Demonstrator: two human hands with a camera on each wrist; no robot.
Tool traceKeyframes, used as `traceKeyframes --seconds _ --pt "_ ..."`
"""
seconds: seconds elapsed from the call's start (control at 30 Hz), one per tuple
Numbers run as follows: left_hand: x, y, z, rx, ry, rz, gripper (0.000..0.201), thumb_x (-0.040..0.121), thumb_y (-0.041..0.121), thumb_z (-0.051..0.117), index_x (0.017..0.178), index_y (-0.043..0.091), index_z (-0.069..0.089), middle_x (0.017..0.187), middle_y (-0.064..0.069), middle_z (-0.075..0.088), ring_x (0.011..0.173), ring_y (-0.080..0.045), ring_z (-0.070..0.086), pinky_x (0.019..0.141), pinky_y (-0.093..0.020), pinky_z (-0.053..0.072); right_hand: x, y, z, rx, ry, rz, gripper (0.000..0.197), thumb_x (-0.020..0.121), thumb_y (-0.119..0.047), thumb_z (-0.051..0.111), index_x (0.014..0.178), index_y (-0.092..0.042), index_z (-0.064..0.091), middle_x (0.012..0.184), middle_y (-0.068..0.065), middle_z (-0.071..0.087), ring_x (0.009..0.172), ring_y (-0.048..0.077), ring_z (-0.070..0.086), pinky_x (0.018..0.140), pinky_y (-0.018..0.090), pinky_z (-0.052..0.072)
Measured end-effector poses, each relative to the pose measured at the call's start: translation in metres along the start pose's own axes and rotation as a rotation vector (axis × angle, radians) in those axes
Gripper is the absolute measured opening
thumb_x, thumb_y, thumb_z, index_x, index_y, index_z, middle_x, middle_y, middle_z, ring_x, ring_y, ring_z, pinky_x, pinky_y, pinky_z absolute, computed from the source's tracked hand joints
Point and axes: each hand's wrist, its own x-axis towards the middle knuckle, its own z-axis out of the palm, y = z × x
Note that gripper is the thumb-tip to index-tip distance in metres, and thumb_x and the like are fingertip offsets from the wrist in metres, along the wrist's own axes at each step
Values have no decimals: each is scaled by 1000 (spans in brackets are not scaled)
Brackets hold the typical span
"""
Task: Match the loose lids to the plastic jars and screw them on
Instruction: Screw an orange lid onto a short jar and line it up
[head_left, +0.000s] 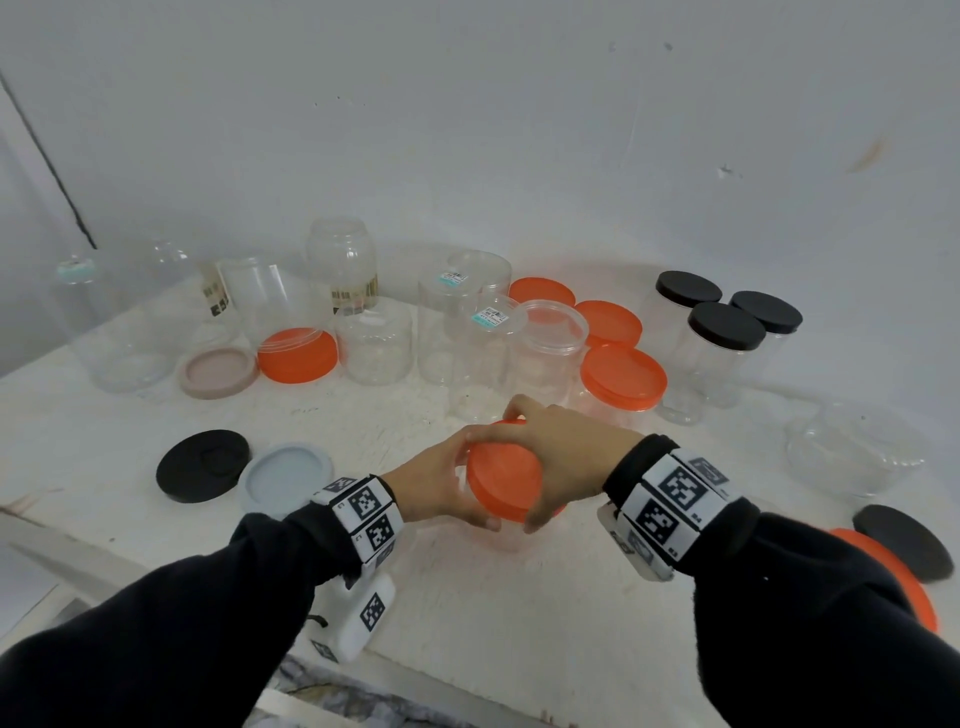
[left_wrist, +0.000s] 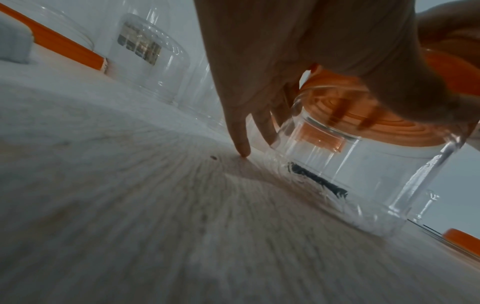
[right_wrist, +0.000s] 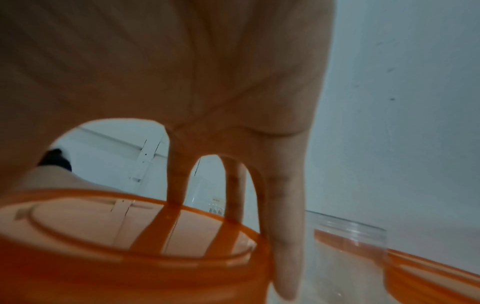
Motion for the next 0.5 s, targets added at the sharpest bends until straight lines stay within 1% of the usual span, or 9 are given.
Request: traceKeyframes --seconds 0.1,0.2,0.27,0.3,0.33,0.37,0.4,0.43,0.5 --pt "0 0 0 -1 -4 5 106 42 44 84 133 37 30 132 13 45 125 -5 42 105 -35 39 0 -1 2 6 37 100 101 58 -64 75 141 -44 22 123 2 34 105 23 47 82 33 48" --pt "0 0 0 4 -6 -12 110 41 46 84 135 34 29 133 13 45 126 -5 41 106 -38 39 0 -6 8 -44 52 180 106 59 -75 66 145 -35 19 129 8 34 108 28 50 81 34 46" --pt "0 0 -1 8 -3 -19 111 41 47 84 136 32 28 133 13 45 126 -5 41 107 -39 38 -1 -6 8 -58 27 191 110 61 -73 67 147 -34 10 138 10 30 113 30 50 84 37 48" --pt "1 -1 0 14 -2 -18 111 41 48 84 136 32 29 133 12 45 126 -6 41 107 -39 38 -1 -5 6 -43 -6 168 112 63 -67 70 147 -37 4 144 9 24 120 30 45 90 39 48" --pt "1 0 0 20 0 -17 110 41 48 84 135 31 29 133 11 45 126 -6 41 107 -39 38 -1 -3 4 -24 -41 124 112 64 -59 75 146 -41 0 149 6 16 128 29 37 96 43 45" --pt "1 0 0 21 0 -17 108 41 48 83 134 32 30 132 12 45 126 -7 41 107 -39 38 -2 -2 1 -10 -72 67 111 65 -49 79 145 -45 1 152 1 9 134 27 29 100 46 42" --pt "0 0 0 15 1 -14 107 41 48 83 133 32 32 131 13 44 125 -7 41 106 -39 39 -2 0 -1 1 -89 14 108 66 -41 81 143 -49 6 153 -3 8 136 26 24 102 48 40" --pt "0 0 1 4 2 -7 106 41 47 83 133 31 33 130 14 43 125 -7 41 106 -39 39 -2 0 -2 11 -89 -19 102 67 -37 81 141 -52 12 150 -5 12 133 25 25 101 48 41" --pt "-1 0 1 -4 3 2 107 41 46 84 135 30 33 131 15 43 125 -6 41 105 -38 40 -1 -1 -1 19 -43 -14 92 67 -42 79 137 -52 21 140 -4 26 123 23 32 95 44 44"
